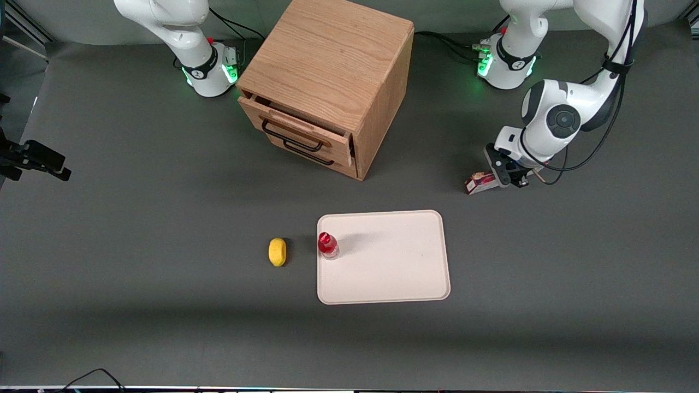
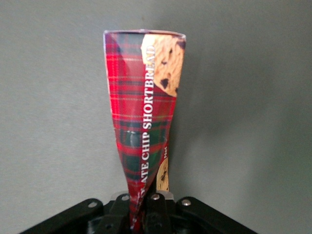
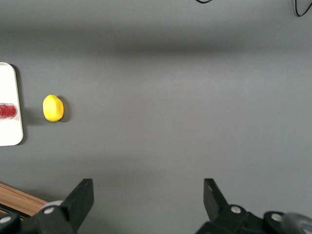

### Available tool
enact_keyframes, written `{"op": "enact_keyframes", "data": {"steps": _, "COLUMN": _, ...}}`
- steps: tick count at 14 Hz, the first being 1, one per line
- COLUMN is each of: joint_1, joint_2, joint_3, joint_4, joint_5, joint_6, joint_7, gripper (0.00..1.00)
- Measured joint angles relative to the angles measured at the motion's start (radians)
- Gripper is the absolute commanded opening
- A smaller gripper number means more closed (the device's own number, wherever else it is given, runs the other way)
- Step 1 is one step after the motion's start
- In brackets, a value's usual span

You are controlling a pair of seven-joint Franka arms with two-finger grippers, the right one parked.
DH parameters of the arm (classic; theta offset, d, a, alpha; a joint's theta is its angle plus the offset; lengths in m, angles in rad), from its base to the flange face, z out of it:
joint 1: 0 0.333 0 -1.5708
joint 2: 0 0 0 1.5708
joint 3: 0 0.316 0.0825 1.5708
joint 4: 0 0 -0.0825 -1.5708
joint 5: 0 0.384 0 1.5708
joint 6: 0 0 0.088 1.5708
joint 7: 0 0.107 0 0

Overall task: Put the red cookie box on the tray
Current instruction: 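Lift the box upright and carry it toward the white tray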

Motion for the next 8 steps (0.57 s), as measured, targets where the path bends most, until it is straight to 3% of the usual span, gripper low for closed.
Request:
{"op": "enact_keyframes", "data": {"steps": 4, "joint_1": 0.000, "joint_2": -0.023, "joint_3": 0.001, "joint_4": 0.165, "joint_5": -0.083, "joint_6": -0.263, "joint_7": -0.008, "gripper": 0.00}}
{"op": "enact_keyframes", "data": {"steps": 8, "joint_1": -0.003, "joint_2": -0.043, "joint_3": -0.001, "joint_4": 0.423, "joint_5": -0.101, "joint_6": -0.542, "joint_7": -0.190, "gripper": 0.00}}
